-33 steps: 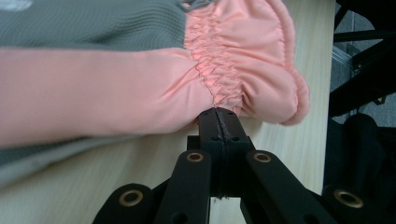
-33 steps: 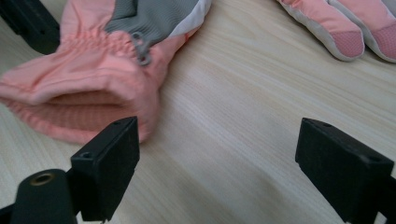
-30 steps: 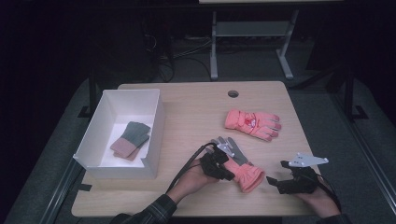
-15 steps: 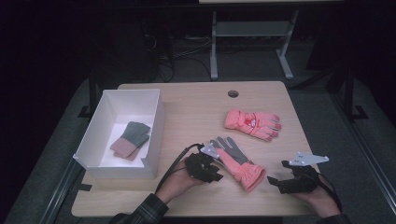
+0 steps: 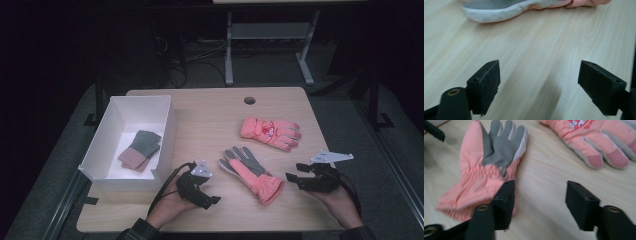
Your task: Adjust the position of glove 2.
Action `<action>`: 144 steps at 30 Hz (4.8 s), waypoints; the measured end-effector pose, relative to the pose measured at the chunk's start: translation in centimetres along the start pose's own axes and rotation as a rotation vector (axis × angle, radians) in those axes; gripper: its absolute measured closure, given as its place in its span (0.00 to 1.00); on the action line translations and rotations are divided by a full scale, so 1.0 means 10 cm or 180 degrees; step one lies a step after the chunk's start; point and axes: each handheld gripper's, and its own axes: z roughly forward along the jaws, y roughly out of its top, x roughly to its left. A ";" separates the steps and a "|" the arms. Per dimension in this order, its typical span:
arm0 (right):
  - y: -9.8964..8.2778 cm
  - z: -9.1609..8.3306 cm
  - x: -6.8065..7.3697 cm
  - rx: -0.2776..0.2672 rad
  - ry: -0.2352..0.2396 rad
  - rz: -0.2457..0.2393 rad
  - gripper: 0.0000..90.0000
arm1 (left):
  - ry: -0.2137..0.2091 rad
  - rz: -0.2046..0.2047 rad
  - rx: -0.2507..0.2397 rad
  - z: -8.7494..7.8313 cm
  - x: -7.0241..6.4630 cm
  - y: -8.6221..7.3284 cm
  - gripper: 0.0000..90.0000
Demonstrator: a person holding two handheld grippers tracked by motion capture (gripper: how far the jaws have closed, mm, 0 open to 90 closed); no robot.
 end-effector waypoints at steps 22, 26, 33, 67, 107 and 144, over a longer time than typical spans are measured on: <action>1.00 0.75 -0.21 -0.0101 -0.0058 0.0066 0.97 | 0.0044 -0.0070 -0.0088 -0.03 -0.02 -0.09 0.17; 1.17 0.94 -0.25 -0.0064 -0.0068 0.0103 1.00 | 0.0042 -0.0063 -0.0080 -0.04 -0.01 -0.09 0.17; 1.53 1.22 -0.32 0.0000 -0.0131 0.0124 1.00 | 0.0039 -0.0065 -0.0090 -0.05 -0.01 -0.08 0.17; 1.63 1.70 -0.38 0.0496 -0.0152 0.0175 1.00 | 0.0014 -0.0119 -0.0083 -0.05 0.03 -0.10 0.17; 1.35 1.48 -0.51 0.0841 -0.0106 0.0129 1.00 | -0.0026 -0.0093 0.0001 -0.03 0.04 -0.10 0.17; 0.37 0.35 -0.28 0.0847 0.0042 0.0239 1.00 | -0.0020 -0.0130 -0.0014 -0.01 0.03 -0.11 0.17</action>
